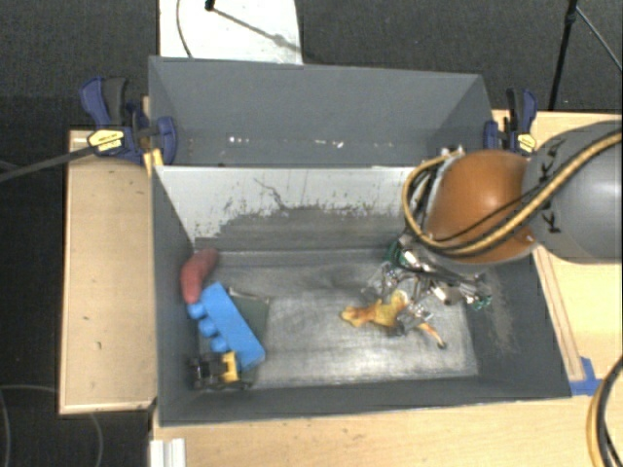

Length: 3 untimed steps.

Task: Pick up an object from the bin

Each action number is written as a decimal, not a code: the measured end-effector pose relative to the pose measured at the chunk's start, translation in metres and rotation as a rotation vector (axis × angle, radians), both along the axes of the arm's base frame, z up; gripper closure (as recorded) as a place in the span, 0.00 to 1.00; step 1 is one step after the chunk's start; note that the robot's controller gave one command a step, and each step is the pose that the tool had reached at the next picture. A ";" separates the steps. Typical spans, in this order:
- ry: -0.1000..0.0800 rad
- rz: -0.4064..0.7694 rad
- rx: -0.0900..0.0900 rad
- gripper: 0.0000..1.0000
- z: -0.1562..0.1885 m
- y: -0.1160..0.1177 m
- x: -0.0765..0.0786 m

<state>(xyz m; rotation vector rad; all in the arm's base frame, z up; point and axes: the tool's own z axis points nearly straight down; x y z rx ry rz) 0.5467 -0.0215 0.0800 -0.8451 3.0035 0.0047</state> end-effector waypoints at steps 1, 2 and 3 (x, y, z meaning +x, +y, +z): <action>0.000 -0.001 0.000 1.00 0.000 0.000 0.000; 0.014 0.032 -0.008 1.00 0.142 -0.014 0.000; 0.017 0.028 -0.008 0.00 0.141 -0.014 -0.001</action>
Offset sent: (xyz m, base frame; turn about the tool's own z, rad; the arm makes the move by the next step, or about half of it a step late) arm -0.0014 -0.0140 0.1402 -0.0362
